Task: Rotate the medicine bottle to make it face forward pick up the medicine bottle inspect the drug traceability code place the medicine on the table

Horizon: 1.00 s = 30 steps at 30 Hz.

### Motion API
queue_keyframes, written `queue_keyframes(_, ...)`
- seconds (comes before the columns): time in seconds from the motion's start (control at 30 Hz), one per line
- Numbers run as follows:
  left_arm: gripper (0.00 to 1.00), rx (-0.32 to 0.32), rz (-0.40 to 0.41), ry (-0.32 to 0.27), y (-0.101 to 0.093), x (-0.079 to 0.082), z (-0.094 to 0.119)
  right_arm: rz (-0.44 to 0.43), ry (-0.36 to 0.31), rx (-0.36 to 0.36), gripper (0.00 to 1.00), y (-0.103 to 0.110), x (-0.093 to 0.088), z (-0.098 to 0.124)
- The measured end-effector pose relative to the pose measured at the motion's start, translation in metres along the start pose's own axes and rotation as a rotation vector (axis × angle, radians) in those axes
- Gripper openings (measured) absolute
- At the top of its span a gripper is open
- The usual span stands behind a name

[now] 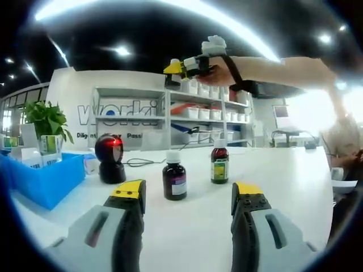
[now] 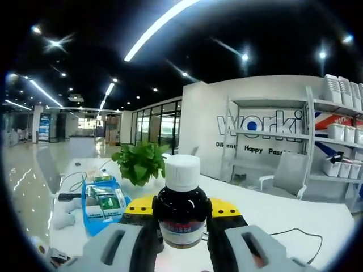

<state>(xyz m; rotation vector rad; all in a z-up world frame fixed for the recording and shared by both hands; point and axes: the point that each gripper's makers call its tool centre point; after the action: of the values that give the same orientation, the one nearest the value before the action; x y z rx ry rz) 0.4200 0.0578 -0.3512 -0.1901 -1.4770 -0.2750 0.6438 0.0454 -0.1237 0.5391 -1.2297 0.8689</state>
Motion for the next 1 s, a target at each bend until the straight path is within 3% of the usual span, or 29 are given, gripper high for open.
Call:
queue_keyframes(0.23,0.52,-0.007,-0.013,0.005,-0.002,-0.001,0.0,0.033,0.081,0.026,0.28,0.031,-0.047,-0.044)
queue_keyframes(0.33,0.52,-0.005,-0.017,0.004,-0.002,-0.001,0.0,0.009,0.09,0.04,0.28,0.035,-0.058,-0.06)
queue_keyframes(0.67,0.52,-0.007,-0.016,-0.003,-0.002,0.0,0.0,-0.021,0.107,0.051,0.28,0.044,-0.094,-0.089)
queue_keyframes(1.0,0.52,-0.009,-0.019,-0.006,-0.003,0.001,0.001,-0.036,0.137,0.029,0.28,0.044,-0.116,-0.095)
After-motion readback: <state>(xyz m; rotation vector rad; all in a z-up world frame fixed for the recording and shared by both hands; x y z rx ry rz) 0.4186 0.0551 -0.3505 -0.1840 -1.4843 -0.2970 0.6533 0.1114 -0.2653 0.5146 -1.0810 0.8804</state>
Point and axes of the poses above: the point that each gripper's makers call its tool centre point, and the gripper's own axes: z roughly backward along the fingers, y roughly to its left, x roughly out of its top, and after that the axes turned 11 degrees about y, right-handed
